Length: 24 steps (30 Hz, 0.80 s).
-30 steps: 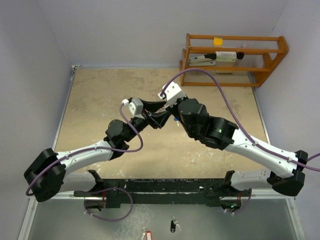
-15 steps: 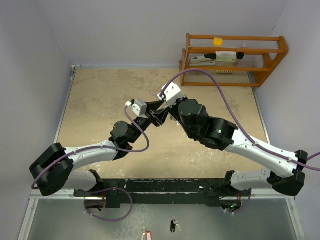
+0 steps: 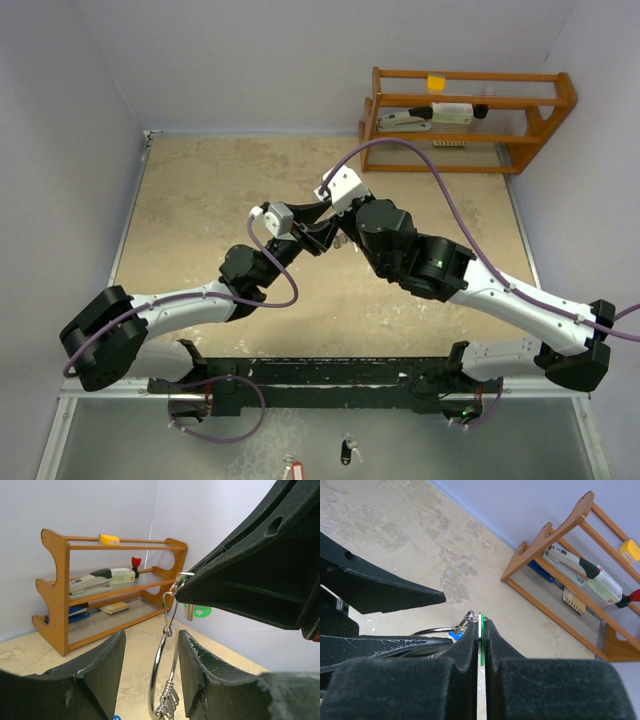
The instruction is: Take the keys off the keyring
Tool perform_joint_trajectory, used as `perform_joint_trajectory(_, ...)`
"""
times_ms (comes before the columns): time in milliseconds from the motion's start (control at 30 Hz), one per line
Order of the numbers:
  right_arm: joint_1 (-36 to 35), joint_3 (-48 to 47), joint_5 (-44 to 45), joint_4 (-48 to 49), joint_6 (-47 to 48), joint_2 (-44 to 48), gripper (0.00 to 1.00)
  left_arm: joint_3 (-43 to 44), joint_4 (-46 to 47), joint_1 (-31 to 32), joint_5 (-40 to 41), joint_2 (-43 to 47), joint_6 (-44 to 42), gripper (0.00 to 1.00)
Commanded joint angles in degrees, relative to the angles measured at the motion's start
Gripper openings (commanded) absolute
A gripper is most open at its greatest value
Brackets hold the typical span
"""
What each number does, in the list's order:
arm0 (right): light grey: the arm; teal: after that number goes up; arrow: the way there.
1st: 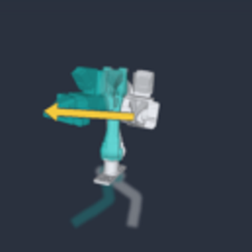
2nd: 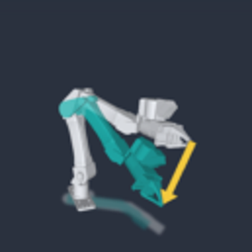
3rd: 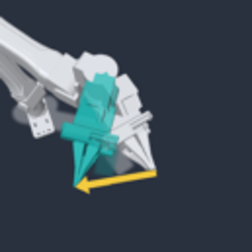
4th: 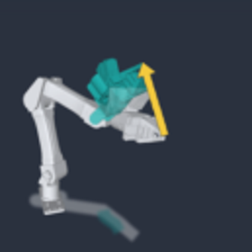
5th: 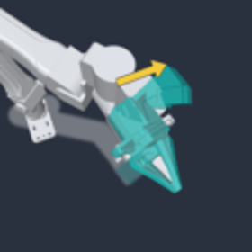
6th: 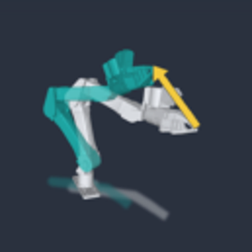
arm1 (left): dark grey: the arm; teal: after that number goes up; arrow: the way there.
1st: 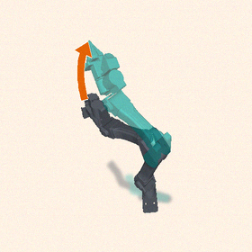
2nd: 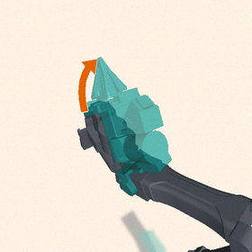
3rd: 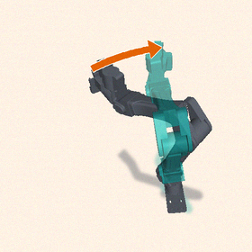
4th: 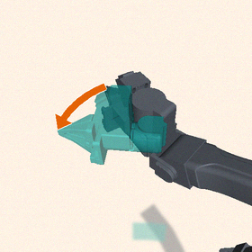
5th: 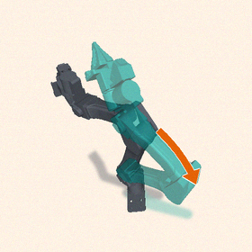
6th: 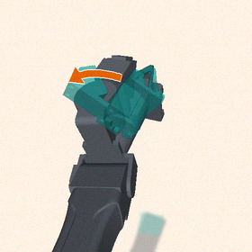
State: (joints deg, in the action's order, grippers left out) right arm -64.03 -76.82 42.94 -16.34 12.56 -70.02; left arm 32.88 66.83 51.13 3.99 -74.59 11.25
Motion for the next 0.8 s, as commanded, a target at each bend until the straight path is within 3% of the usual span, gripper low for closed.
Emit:
perform_joint_trajectory(0,-0.4,-1.1,1.0,3.5,0.2,0.7,0.00,-0.1,4.9,0.3,-1.3,-0.7,-1.3,0.42)
perform_joint_trajectory(767,-1.0,-0.2,-0.3,3.6,-0.4,1.1,0.00,0.3,12.5,0.5,0.1,-5.4,-2.8,0.43)
